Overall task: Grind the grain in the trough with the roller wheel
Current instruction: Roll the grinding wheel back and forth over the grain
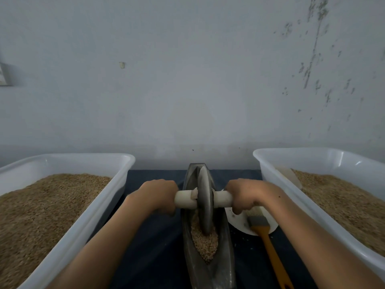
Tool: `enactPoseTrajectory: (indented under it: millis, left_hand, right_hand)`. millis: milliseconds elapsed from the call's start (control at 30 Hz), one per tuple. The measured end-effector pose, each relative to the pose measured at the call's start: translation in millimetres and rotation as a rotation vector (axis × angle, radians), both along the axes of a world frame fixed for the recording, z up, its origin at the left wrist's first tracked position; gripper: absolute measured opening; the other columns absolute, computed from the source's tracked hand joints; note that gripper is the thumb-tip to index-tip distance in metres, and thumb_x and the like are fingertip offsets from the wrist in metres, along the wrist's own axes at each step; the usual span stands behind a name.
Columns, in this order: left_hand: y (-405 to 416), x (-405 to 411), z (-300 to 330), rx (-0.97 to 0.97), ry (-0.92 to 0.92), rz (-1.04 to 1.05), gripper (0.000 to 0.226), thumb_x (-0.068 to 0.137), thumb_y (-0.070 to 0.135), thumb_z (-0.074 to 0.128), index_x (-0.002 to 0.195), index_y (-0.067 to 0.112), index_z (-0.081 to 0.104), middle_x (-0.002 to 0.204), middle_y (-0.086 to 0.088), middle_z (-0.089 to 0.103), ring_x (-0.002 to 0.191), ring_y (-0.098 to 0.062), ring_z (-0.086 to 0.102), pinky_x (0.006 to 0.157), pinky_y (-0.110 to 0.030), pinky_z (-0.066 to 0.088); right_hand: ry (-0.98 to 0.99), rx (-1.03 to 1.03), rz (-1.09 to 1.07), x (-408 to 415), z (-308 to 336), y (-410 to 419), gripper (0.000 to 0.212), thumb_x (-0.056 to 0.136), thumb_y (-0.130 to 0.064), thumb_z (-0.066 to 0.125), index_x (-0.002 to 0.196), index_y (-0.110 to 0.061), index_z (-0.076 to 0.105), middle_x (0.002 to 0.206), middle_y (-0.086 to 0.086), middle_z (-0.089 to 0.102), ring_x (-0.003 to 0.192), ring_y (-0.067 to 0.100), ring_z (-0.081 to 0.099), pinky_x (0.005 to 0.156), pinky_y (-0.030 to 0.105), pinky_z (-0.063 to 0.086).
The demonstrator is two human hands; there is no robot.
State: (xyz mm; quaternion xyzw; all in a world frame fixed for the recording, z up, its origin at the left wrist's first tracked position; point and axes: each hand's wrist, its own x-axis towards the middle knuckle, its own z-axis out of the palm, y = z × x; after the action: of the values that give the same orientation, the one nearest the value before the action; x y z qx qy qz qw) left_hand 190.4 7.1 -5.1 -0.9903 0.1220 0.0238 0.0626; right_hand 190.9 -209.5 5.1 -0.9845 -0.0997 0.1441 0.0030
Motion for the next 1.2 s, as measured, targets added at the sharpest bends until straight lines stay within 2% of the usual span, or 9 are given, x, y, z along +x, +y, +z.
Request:
enactPoseTrajectory:
  millis: [100, 200, 300, 467, 600, 700, 900, 1000, 1200]
  left_hand:
    - [-1.7, 2.9, -4.6, 0.024, -0.164, -0.002, 0.036, 0.081, 0.032, 0.066, 0.115, 0.022, 0.056, 0.105, 0.000, 0.063, 0.094, -0.019, 0.061, 0.070, -0.029, 0.040]
    - [-2.5, 5.1, -11.1, -0.022, -0.342, 0.002, 0.026, 0.086, 0.031, 0.058, 0.111, 0.024, 0.054, 0.104, 0.001, 0.062, 0.095, -0.020, 0.060, 0.070, -0.029, 0.037]
    - [-2.1, 6.6, -14.4, -0.057, -0.417, 0.002, 0.022, 0.088, 0.032, 0.056, 0.109, 0.024, 0.052, 0.104, 0.001, 0.063, 0.095, -0.020, 0.060, 0.070, -0.029, 0.036]
    - [-0.3, 5.9, -5.5, 0.010, -0.159, 0.002, 0.041, 0.080, 0.032, 0.067, 0.118, 0.021, 0.055, 0.109, -0.001, 0.063, 0.098, -0.019, 0.060, 0.072, -0.029, 0.039]
    - [1.2, 0.6, -0.8, -0.024, 0.031, 0.013, 0.048, 0.074, 0.032, 0.074, 0.117, 0.021, 0.057, 0.106, 0.000, 0.064, 0.085, -0.017, 0.056, 0.071, -0.029, 0.041]
    - [1.4, 0.6, -1.3, -0.026, 0.012, 0.023, 0.048, 0.075, 0.033, 0.073, 0.118, 0.021, 0.057, 0.105, 0.000, 0.063, 0.081, -0.015, 0.051, 0.071, -0.030, 0.040]
    - [-2.9, 5.7, -12.1, -0.038, -0.356, 0.025, 0.025, 0.085, 0.033, 0.058, 0.109, 0.025, 0.054, 0.101, 0.003, 0.062, 0.091, -0.017, 0.059, 0.069, -0.029, 0.035]
    - [-1.7, 5.2, -15.5, -0.079, -0.398, 0.016, 0.022, 0.086, 0.032, 0.056, 0.107, 0.026, 0.054, 0.102, 0.003, 0.062, 0.091, -0.017, 0.059, 0.069, -0.028, 0.035]
    - [1.9, 4.9, -3.9, -0.008, -0.131, -0.028, 0.039, 0.080, 0.034, 0.066, 0.115, 0.022, 0.056, 0.106, 0.001, 0.063, 0.093, -0.017, 0.059, 0.070, -0.029, 0.039]
  right_hand:
    - [-0.145, -0.055, 0.011, 2.6, -3.1, 1.5, 0.025, 0.083, -0.017, 0.065, 0.107, -0.014, 0.059, 0.081, 0.000, 0.058, 0.072, 0.016, 0.057, 0.055, 0.024, 0.040]
    - [-0.384, -0.075, 0.007, 6.9, -11.6, 4.6, 0.022, 0.086, -0.016, 0.058, 0.107, -0.019, 0.058, 0.090, 0.001, 0.061, 0.082, 0.021, 0.059, 0.066, 0.032, 0.046]
    - [-0.483, -0.034, -0.020, 8.2, -16.4, 6.3, 0.022, 0.085, -0.014, 0.056, 0.105, -0.024, 0.056, 0.098, 0.003, 0.064, 0.090, 0.026, 0.061, 0.080, 0.043, 0.053]
    - [-0.245, -0.110, 0.038, -0.1, -3.6, 3.4, 0.027, 0.085, -0.015, 0.061, 0.112, -0.015, 0.059, 0.098, 0.004, 0.064, 0.086, 0.021, 0.062, 0.063, 0.028, 0.043]
    - [0.012, -0.049, 0.020, -5.8, 4.0, 1.4, 0.037, 0.082, -0.016, 0.068, 0.118, -0.010, 0.059, 0.097, 0.006, 0.064, 0.076, 0.016, 0.061, 0.056, 0.021, 0.043]
    - [-0.024, -0.048, 0.009, -3.8, 2.3, 2.2, 0.037, 0.083, -0.016, 0.068, 0.118, -0.011, 0.060, 0.099, 0.006, 0.065, 0.079, 0.018, 0.063, 0.059, 0.023, 0.046]
    - [-0.374, -0.051, -0.010, 5.2, -12.8, 3.9, 0.024, 0.087, -0.015, 0.057, 0.110, -0.020, 0.057, 0.101, 0.004, 0.063, 0.092, 0.025, 0.061, 0.079, 0.038, 0.051]
    - [-0.460, -0.066, 0.002, 4.5, -13.4, 6.3, 0.020, 0.088, -0.014, 0.056, 0.106, -0.022, 0.054, 0.101, 0.004, 0.062, 0.093, 0.026, 0.060, 0.083, 0.044, 0.052]
    - [-0.146, -0.085, 0.026, -1.0, -0.9, 1.2, 0.034, 0.084, -0.016, 0.065, 0.117, -0.014, 0.058, 0.103, 0.005, 0.064, 0.090, 0.021, 0.063, 0.066, 0.027, 0.045]
